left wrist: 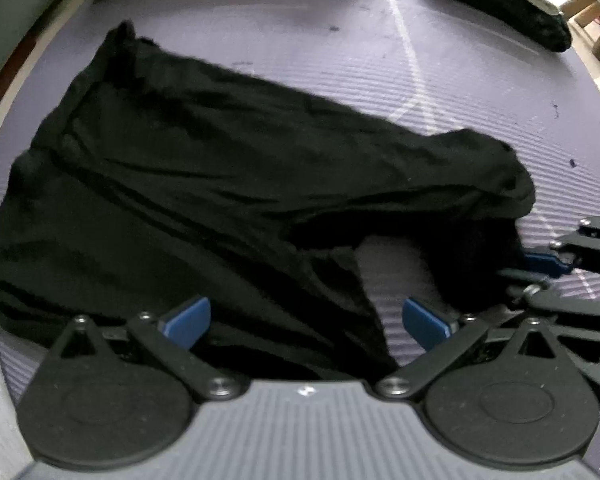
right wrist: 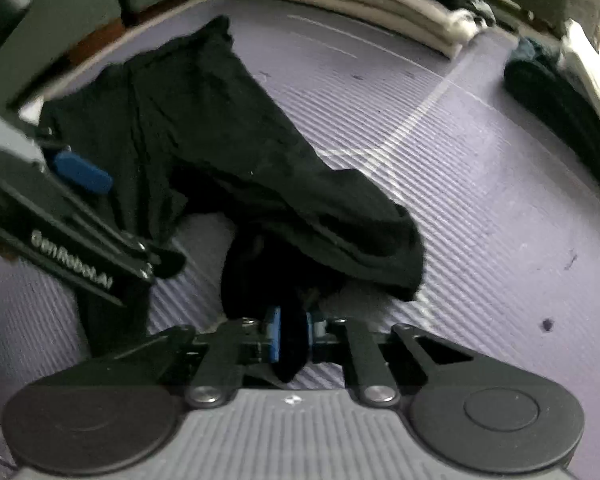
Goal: Fold clothes
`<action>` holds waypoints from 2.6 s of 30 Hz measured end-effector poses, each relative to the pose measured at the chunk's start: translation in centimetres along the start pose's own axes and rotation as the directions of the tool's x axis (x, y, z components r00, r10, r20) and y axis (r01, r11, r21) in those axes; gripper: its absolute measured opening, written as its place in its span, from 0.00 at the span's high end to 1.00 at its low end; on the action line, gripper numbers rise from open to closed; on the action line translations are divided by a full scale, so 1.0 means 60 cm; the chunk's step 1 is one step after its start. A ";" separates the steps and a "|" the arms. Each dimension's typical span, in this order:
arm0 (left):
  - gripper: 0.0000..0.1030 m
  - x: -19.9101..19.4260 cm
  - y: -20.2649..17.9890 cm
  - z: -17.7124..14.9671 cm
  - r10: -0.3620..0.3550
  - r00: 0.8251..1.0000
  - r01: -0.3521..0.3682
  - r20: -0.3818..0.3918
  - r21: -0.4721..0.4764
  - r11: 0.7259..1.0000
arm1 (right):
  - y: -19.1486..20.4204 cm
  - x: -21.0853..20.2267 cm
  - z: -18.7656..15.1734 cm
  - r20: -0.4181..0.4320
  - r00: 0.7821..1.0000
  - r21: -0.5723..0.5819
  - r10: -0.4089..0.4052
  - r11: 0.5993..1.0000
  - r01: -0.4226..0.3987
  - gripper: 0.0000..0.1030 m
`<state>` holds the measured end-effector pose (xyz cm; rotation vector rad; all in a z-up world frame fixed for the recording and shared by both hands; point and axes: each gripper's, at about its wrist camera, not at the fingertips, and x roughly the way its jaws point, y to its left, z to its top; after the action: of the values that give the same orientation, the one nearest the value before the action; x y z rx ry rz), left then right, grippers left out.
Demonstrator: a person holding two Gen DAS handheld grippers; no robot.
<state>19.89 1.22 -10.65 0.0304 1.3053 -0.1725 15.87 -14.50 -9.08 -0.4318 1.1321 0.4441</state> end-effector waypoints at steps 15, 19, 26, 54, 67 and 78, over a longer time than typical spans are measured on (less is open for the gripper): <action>0.00 0.011 -0.018 0.000 0.055 0.998 -0.054 -0.013 0.066 0.996 | -0.062 -0.002 -0.053 0.156 0.729 -0.579 -0.667 0.536 0.614 0.94; 0.00 0.011 -0.017 -0.001 0.053 0.998 -0.051 -0.016 0.081 0.995 | -0.109 0.000 -0.065 0.151 0.646 -0.599 -0.748 0.451 0.662 0.94; 0.00 0.013 -0.013 0.005 0.051 0.999 -0.049 -0.018 0.072 0.996 | -0.220 -0.004 -0.072 0.042 0.573 -0.553 -0.818 0.459 0.695 0.94; 0.00 0.004 0.022 0.022 0.005 1.000 -0.005 0.003 -0.068 0.998 | -0.333 0.041 0.031 -0.038 0.998 0.326 -0.042 0.944 0.052 0.67; 0.00 0.004 0.018 0.028 0.013 1.000 -0.011 0.023 -0.068 0.998 | -0.296 -0.033 0.025 0.046 0.937 0.198 -0.345 0.923 0.330 0.97; 0.00 0.012 0.025 0.039 0.028 0.999 -0.026 0.028 -0.059 0.998 | -0.362 -0.084 -0.005 -0.037 0.718 0.356 -0.695 0.662 0.659 0.97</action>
<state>22.52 2.35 -10.82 -0.0044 1.2801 -0.1115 25.66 -33.35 -2.26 -0.4799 0.8393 -0.3997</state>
